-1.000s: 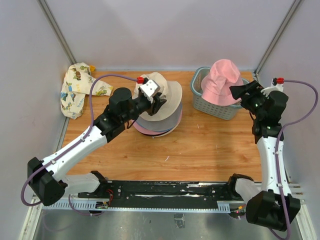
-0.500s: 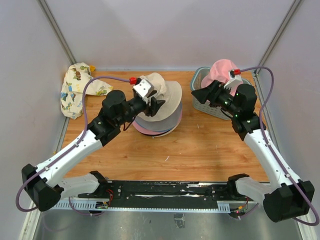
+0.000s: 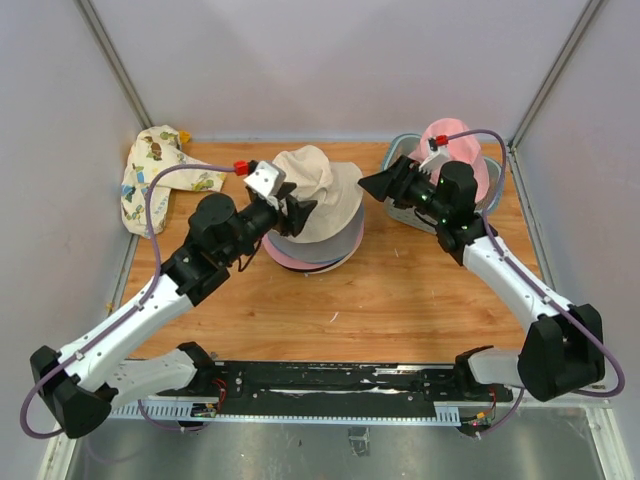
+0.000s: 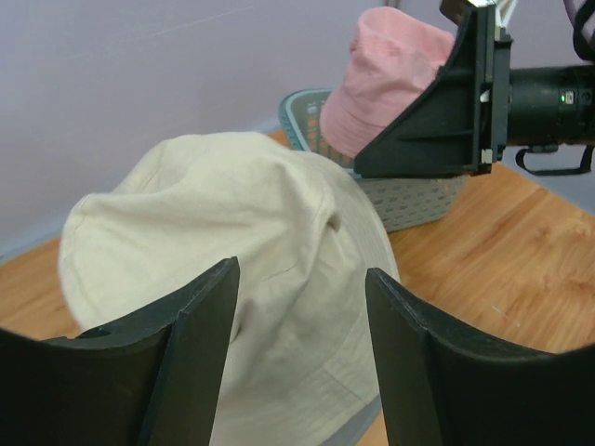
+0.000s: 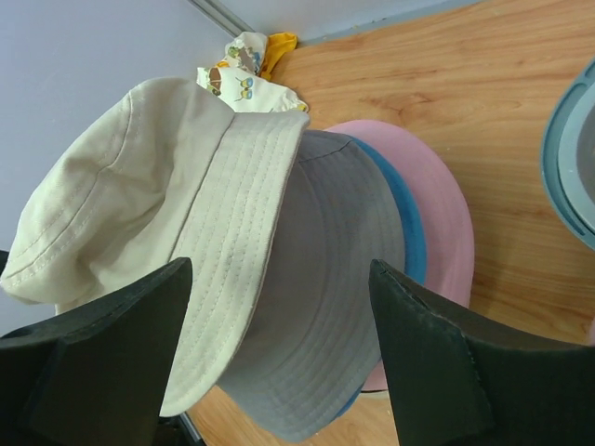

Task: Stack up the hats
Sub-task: Stack the hat on the hat.

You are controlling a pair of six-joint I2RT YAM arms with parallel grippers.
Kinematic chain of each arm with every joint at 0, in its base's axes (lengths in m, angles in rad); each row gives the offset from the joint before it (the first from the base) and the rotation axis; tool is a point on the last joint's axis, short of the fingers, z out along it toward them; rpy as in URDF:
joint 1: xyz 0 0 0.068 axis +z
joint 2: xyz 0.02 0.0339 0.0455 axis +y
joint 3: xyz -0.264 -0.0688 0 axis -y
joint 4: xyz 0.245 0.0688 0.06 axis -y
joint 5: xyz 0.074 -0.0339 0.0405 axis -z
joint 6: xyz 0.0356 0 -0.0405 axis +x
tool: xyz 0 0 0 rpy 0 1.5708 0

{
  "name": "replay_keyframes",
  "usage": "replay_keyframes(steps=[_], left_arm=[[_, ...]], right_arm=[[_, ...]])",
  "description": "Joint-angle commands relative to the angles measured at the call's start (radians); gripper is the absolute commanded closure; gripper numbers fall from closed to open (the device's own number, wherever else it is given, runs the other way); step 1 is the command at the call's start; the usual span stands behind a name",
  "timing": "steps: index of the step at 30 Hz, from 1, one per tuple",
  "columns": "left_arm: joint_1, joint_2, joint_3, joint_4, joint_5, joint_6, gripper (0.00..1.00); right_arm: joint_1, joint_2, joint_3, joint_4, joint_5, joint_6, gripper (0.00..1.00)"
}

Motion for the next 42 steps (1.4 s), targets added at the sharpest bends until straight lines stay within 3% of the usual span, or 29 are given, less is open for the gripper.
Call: replay_keyframes(steps=[1,10,16,18,25,32,42], left_arm=[[-0.006,-0.117,-0.066,0.088,-0.254,-0.14,0.38],[-0.006,-0.289,-0.249,0.167,-0.665,-0.43,0.36],[-0.005,-0.364,-0.402,0.183,-0.876,-0.641,0.26],[-0.001,-0.372,-0.433,0.185,-0.902,-0.686,0.22],[0.095,-0.39,-0.538,0.186,-0.806,-0.862,0.17],[0.203,-0.39,-0.677,0.382,-0.59,-0.956,0.14],[0.245,-0.278,-0.723,0.595,-0.399,-1.032,0.14]], right_arm=[[0.023,0.033,0.012,0.13,-0.029,0.064,0.22],[0.025,0.096,-0.006,0.287,-0.082,0.176,0.32],[0.026,0.13,-0.02,0.341,-0.106,0.217,0.59],[0.026,0.137,-0.026,0.344,-0.111,0.22,0.63],[0.026,0.151,-0.041,0.364,-0.119,0.233,0.78],[0.022,0.131,-0.067,0.344,-0.111,0.219,0.97],[-0.006,0.063,-0.134,0.284,-0.086,0.169,1.0]])
